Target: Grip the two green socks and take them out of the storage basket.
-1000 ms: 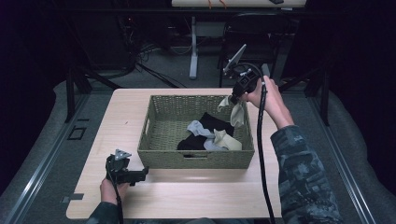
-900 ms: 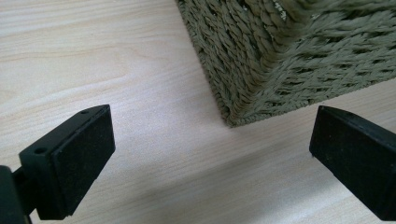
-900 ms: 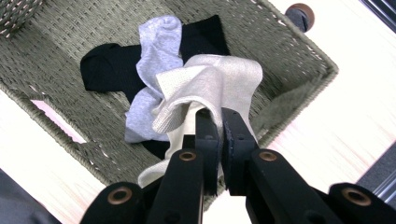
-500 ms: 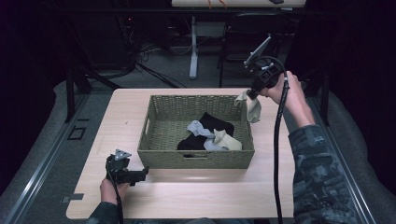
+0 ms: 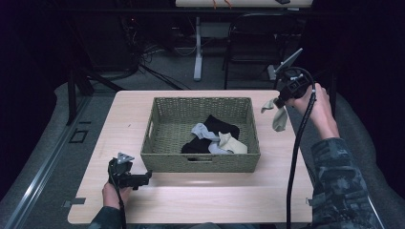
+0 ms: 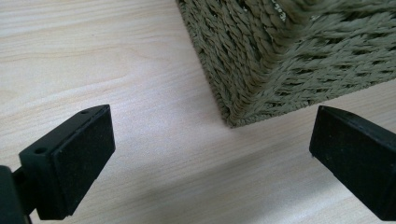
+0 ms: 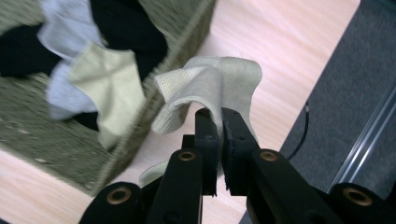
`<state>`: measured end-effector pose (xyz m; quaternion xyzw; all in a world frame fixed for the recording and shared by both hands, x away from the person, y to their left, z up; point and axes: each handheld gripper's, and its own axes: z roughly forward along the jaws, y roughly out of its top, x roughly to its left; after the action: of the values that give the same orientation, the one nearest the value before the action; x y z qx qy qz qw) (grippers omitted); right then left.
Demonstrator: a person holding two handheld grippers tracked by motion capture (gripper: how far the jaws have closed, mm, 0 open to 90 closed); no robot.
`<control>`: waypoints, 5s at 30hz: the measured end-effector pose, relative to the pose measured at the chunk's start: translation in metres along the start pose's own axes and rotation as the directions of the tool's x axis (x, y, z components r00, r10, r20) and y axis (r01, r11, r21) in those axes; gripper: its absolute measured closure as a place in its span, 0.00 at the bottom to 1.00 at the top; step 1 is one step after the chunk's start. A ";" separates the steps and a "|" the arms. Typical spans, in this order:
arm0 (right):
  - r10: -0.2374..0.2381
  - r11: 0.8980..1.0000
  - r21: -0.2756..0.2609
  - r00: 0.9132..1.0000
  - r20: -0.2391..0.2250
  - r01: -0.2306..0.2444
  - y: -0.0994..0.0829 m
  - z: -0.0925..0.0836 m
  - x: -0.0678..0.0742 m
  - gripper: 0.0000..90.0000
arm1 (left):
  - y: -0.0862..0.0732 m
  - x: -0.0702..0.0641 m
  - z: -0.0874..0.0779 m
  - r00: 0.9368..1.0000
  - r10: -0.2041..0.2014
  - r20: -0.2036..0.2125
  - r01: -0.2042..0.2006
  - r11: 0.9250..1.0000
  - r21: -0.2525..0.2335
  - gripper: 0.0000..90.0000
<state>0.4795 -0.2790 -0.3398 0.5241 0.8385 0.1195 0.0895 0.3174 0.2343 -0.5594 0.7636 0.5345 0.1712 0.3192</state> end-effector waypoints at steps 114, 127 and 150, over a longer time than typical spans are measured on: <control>-0.195 0.970 0.112 0.963 -0.189 0.218 0.033 0.138 0.142 0.29 | 0.001 0.001 -0.001 1.000 -0.012 0.004 0.012 1.000 -0.017 0.00; -0.185 0.962 0.174 0.969 -0.162 0.212 0.034 0.171 0.148 0.63 | 0.001 0.000 -0.001 1.000 -0.007 0.003 0.007 1.000 -0.017 0.00; -0.169 0.971 0.141 0.970 -0.175 0.195 0.030 0.142 0.130 0.97 | 0.001 0.001 -0.001 1.000 -0.015 0.003 0.015 1.000 -0.019 0.00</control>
<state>0.4875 -0.1342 -0.4696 0.4387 0.8944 0.0863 -0.0100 0.3181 0.2354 -0.5584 0.7568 0.5380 0.1729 0.3285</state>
